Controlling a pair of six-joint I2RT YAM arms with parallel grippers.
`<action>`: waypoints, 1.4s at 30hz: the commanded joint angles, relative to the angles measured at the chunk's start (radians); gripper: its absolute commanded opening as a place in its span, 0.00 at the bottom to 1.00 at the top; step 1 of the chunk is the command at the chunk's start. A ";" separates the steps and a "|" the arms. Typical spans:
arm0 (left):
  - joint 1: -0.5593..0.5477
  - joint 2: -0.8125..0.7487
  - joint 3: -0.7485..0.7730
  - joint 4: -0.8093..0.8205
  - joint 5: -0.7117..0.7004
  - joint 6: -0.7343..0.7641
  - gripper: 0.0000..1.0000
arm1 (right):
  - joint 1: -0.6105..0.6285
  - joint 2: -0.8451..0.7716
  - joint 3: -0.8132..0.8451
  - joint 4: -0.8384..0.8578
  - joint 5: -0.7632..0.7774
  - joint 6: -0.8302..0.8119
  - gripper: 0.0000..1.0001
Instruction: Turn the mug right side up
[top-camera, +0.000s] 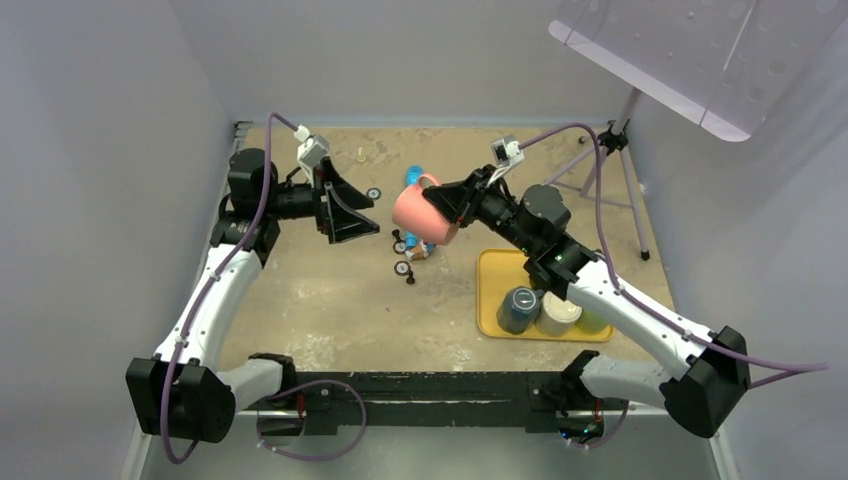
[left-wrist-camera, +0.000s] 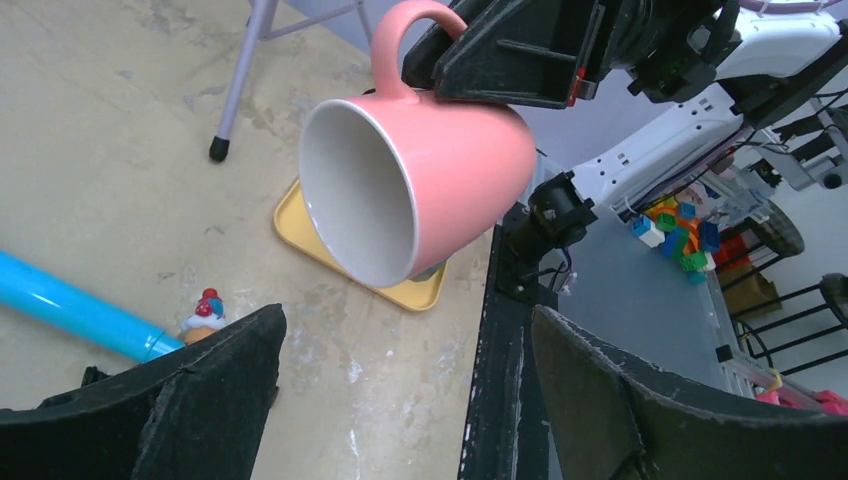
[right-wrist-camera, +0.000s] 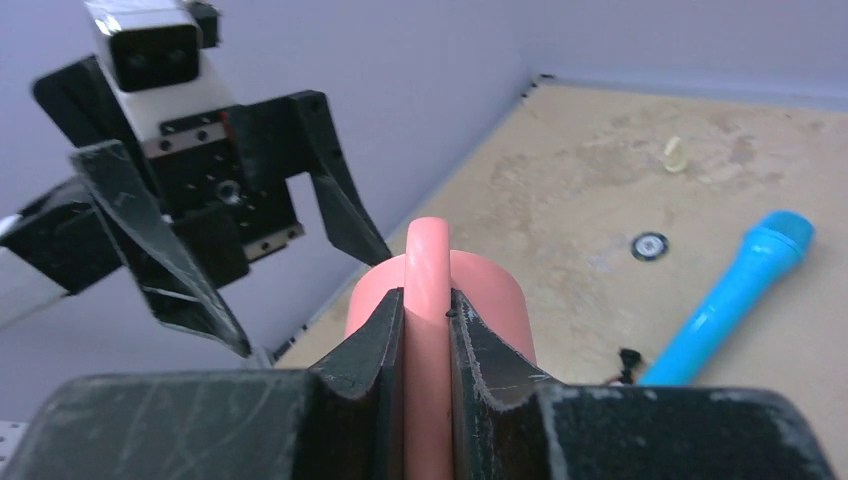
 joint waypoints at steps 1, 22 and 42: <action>-0.023 -0.004 0.045 0.163 0.035 -0.194 0.92 | 0.045 0.013 0.037 0.281 0.031 0.084 0.00; -0.090 0.072 0.272 -0.597 -0.241 0.437 0.00 | 0.117 0.121 0.273 -0.187 0.178 -0.057 0.60; 0.006 0.635 0.517 -0.773 -1.158 1.079 0.00 | -0.101 0.065 0.139 -0.976 0.513 0.009 0.98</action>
